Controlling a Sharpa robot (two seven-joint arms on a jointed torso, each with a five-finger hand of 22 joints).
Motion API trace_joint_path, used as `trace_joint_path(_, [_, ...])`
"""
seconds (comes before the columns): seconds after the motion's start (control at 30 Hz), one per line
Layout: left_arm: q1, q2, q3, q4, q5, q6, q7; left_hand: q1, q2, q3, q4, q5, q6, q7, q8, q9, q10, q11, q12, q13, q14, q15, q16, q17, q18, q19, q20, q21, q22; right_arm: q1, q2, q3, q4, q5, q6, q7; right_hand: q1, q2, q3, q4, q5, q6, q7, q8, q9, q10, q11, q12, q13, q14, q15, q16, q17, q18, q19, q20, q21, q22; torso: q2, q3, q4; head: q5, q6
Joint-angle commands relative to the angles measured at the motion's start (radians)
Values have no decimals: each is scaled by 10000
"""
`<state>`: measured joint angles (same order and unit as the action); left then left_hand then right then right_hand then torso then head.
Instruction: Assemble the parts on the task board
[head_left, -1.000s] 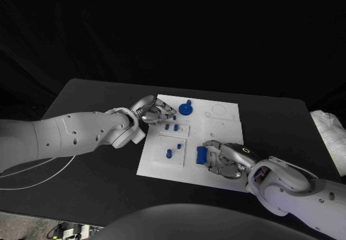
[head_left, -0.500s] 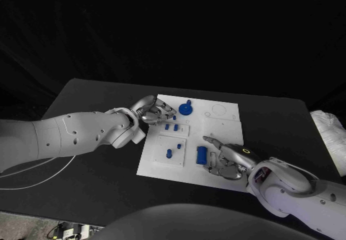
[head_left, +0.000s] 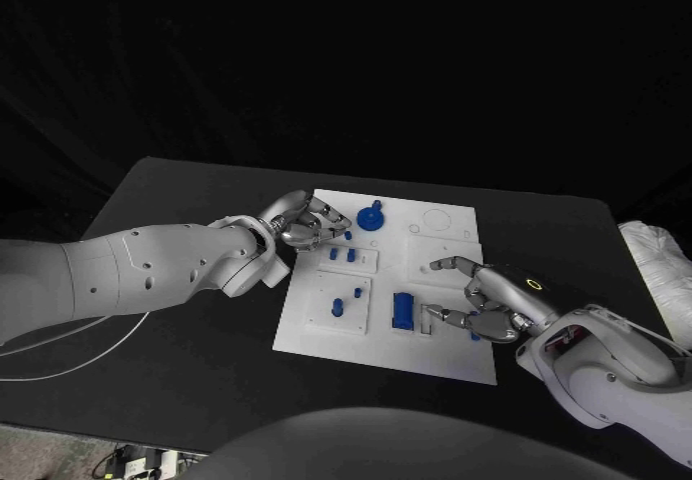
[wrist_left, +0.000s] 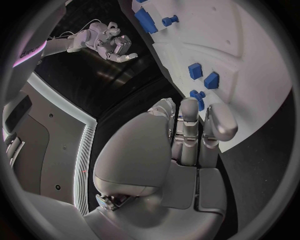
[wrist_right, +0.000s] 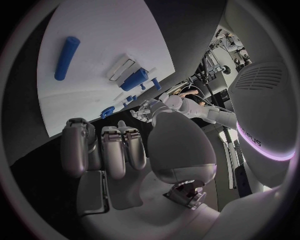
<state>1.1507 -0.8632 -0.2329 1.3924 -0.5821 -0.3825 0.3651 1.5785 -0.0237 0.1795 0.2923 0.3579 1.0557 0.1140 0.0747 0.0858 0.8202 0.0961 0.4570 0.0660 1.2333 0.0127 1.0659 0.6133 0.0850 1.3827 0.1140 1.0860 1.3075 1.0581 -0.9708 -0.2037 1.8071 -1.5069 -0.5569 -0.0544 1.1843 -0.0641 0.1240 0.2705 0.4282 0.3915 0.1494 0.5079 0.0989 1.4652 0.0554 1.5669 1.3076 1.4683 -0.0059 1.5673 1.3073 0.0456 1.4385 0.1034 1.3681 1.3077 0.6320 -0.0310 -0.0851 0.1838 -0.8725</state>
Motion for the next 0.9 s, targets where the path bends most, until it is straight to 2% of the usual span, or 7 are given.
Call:
trace_joint_path(0.03, [-4, 34, 8, 36, 99, -70, 249, -101, 38, 44, 6, 37, -13, 40, 42, 16, 6, 94, 56, -13, -8, 90, 46, 3, 65, 25, 69, -36, 1382, 20, -52, -16, 77, 434, -82, 785, 653, 66, 421, -274, 1863, 611, 42, 554, 241, 1056, 13, 39, 2632, 1025, 21, 34, 2635, 75, 19, 0, -1, 1930, 22, 4, -17, -6, -1])
trace_joint_path(0.1, [-8, 41, 8, 44, 114, -103, 335, -99, 42, 50, 0, 43, -10, 34, 44, 17, 8, 93, 57, -13, -6, 90, 51, 7, 62, 31, 71, -20, 1387, 5, -45, -21, 68, 638, 246, 939, 1244, 142, 874, -635, 2958, 1512, -55, 1221, 561, 1056, -66, 39, 2632, 1025, -17, 34, 2635, 52, 82, -13, 120, 1972, 27, 18, -31, 2, -1])
trace_joint_path(0.13, [-10, 39, 8, 50, 124, -118, 373, -94, 47, 57, -4, 50, -6, 29, 48, 19, 12, 91, 59, -13, -2, 91, 59, 17, 61, 35, 74, -12, 1389, -20, -32, -23, 61, 666, 320, 963, 1454, 190, 973, -807, 2497, 2116, -133, 1575, 733, 1056, -46, 39, 2632, 1025, -17, 34, 2635, 13, 170, -11, 260, 2020, 20, 17, -32, -7, -1])
trace_joint_path(0.2, [-15, 23, 8, 90, 163, -180, 496, -87, 54, 67, -9, 62, -1, 26, 52, 21, 20, 89, 63, -12, 5, 91, 71, 32, 59, 43, 77, 7, 1394, -160, 21, -29, 29, 498, 378, 898, 1835, 256, 919, -1195, -155, 3066, -359, 2049, 1014, 1056, -140, 39, 2632, 1025, -67, 34, 2635, -44, 339, -79, 534, 2105, 15, 12, -22, -41, -1])
trace_joint_path(0.33, [-20, -29, 8, 182, 279, -303, 721, -64, 61, 93, -18, 93, 9, 17, 62, 26, 65, 80, 86, -5, 26, 87, 105, 70, 58, 59, 83, 37, 1402, -447, 179, -33, -90, 137, 75, 637, 2016, 121, 714, -1516, -1424, 3742, -616, 2661, 1541, 1056, -354, 39, 2632, 1025, -263, 34, 2635, -91, 462, -207, 720, 2161, 31, 37, 4, -110, -1])
trace_joint_path(0.53, [-22, -126, 8, 314, 315, -429, 966, -43, 52, 111, -23, 122, 12, 9, 68, 29, 108, 75, 110, 1, 44, 84, 135, 103, 57, 72, 87, 60, 1408, -729, 481, -34, -279, -161, -417, 366, 1922, 106, 491, -1575, -1495, 3546, -865, 3720, 2776, 1056, -589, 39, 2632, 1025, -497, 34, 2635, -147, 610, -444, 931, 2228, 38, 51, -16, -31, -1])
trace_joint_path(0.9, [-23, -246, 8, 485, 332, -429, 957, -28, 42, 123, -25, 145, 16, 4, 73, 32, 140, 70, 128, 5, 50, 81, 146, 107, 60, 74, 89, 57, 1407, -824, 862, -30, -492, -339, -517, 75, 1628, 66, 342, -1396, -1498, 3269, -915, 4007, 3459, 1056, -650, 39, 2632, 1025, -564, 34, 2635, -159, 651, -526, 978, 2241, 21, 27, 15, -94, -1])
